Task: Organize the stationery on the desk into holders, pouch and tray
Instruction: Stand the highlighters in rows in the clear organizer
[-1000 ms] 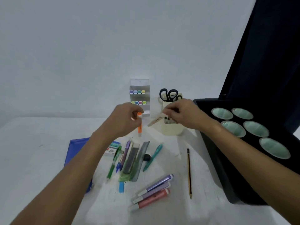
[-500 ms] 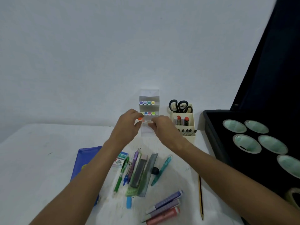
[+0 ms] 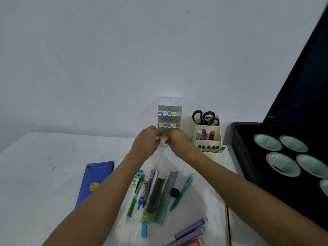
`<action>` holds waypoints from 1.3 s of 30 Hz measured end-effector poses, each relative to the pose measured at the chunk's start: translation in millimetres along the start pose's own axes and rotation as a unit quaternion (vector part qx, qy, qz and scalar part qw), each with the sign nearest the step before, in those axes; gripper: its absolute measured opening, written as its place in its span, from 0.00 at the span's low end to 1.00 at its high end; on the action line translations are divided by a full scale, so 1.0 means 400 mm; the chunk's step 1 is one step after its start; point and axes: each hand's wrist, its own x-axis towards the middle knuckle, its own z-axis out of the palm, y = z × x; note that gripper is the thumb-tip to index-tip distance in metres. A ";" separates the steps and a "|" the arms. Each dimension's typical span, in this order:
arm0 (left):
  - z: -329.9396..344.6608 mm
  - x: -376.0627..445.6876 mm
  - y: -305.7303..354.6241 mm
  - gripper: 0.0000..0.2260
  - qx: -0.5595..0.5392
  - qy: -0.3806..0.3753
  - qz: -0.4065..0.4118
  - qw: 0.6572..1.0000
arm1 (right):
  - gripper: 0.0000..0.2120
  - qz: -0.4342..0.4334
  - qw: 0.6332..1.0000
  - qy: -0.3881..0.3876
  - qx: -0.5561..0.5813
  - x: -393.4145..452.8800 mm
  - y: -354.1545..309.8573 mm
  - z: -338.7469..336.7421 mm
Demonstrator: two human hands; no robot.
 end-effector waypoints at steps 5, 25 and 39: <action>0.019 0.009 -0.013 0.10 0.000 0.001 -0.012 1.000 | 0.12 0.000 1.000 0.007 -0.001 0.011 0.017 0.006; 0.055 0.013 -0.016 0.09 -0.037 0.035 -0.020 0.999 | 0.12 -0.011 0.996 0.084 -0.007 0.016 0.030 0.062; 0.071 -0.025 -0.005 0.08 -0.137 0.063 -0.080 0.985 | 0.11 -0.002 0.994 0.103 -0.020 -0.002 0.055 0.073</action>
